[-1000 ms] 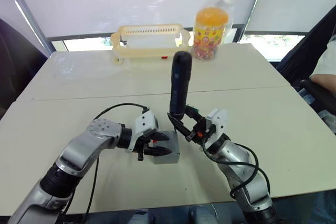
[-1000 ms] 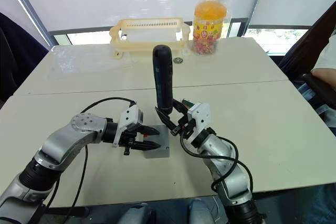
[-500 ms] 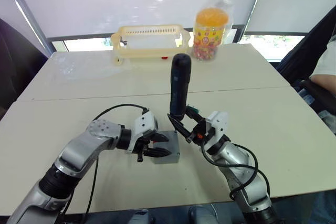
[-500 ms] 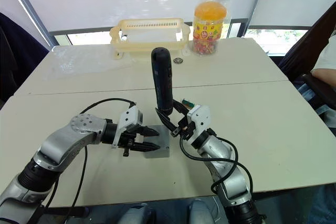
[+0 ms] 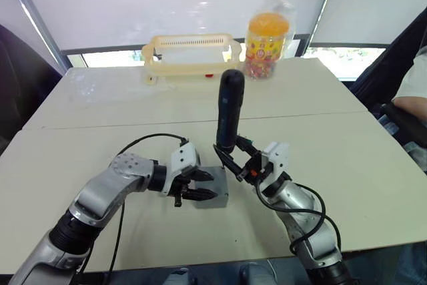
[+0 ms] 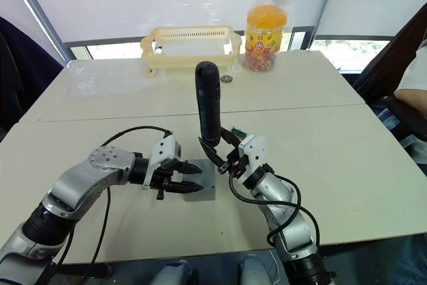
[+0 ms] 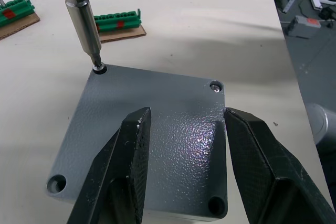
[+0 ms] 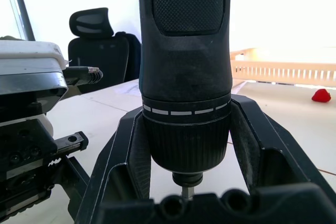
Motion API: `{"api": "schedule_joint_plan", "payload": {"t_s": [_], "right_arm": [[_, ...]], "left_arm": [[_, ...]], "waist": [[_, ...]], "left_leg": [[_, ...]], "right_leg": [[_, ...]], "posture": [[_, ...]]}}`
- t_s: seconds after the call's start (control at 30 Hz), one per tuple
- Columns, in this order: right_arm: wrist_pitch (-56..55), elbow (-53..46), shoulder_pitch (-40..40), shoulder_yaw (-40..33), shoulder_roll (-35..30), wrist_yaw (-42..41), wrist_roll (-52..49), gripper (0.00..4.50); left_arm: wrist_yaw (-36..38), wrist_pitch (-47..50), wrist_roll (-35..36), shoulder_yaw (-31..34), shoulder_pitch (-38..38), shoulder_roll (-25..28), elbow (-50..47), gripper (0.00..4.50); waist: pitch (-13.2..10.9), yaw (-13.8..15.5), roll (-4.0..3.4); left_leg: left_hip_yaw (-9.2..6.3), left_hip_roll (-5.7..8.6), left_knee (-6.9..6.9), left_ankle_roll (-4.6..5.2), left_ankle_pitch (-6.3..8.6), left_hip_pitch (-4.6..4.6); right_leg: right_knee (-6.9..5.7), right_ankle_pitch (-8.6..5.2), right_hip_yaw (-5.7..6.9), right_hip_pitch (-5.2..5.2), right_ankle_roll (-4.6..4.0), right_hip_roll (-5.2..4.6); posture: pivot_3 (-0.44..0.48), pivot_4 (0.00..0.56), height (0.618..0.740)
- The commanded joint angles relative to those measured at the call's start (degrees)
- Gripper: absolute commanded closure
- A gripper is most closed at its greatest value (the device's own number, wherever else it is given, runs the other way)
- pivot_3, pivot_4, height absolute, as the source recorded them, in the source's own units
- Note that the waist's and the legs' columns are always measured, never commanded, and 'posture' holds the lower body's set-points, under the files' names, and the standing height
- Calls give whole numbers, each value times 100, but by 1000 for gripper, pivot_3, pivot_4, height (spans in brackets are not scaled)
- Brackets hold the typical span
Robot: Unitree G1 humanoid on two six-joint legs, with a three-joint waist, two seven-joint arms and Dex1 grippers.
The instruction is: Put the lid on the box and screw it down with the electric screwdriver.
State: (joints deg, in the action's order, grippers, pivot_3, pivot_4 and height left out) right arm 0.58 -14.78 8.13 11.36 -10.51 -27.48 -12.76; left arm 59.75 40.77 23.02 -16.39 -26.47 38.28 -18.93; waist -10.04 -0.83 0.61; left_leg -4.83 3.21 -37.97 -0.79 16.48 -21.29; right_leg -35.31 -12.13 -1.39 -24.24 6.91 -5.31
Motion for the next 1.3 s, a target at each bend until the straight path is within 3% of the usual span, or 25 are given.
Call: {"api": "schedule_joint_plan", "payload": {"t_s": [0.03, 0.7, 0.87, 1.3], "right_arm": [[244, 375, -199, 39, 17, 18, 36, 2773], [192, 645, -337, 204, 5, -37, 202, 2773], [89, 813, -298, 221, 9, -27, 235, 2773], [-95, 954, -289, 226, -79, -63, 313, 2773]], "left_arm": [[-1, 44, -61, -27, 99, 98, 33, 2293], [-41, 64, -72, -19, 197, 123, 64, 2293], [-51, 70, -69, -4, 220, 147, 42, 2293], [-87, 84, -18, 8, 285, 181, -40, 2293]], "waist": [[4, -1, -1], [54, -3, 3], [66, -5, 19], [72, -4, 20]], "left_leg": [[0, 0, 0, 0, 0, 0], [-5, -3, 4, 1, 1, 27], [-4, -3, 52, 2, 4, 107], [-10, -4, 75, 2, 4, 119]], "right_leg": [[0, -2, 0, 0, -4, 0], [6, -13, 2, 31, -12, 1], [27, -55, 2, 94, -12, -6], [27, -58, 4, 93, -16, -5]], "posture": [[0, 150, 740], [0, 150, 740], [0, 150, 740], [0, 150, 740]]}}
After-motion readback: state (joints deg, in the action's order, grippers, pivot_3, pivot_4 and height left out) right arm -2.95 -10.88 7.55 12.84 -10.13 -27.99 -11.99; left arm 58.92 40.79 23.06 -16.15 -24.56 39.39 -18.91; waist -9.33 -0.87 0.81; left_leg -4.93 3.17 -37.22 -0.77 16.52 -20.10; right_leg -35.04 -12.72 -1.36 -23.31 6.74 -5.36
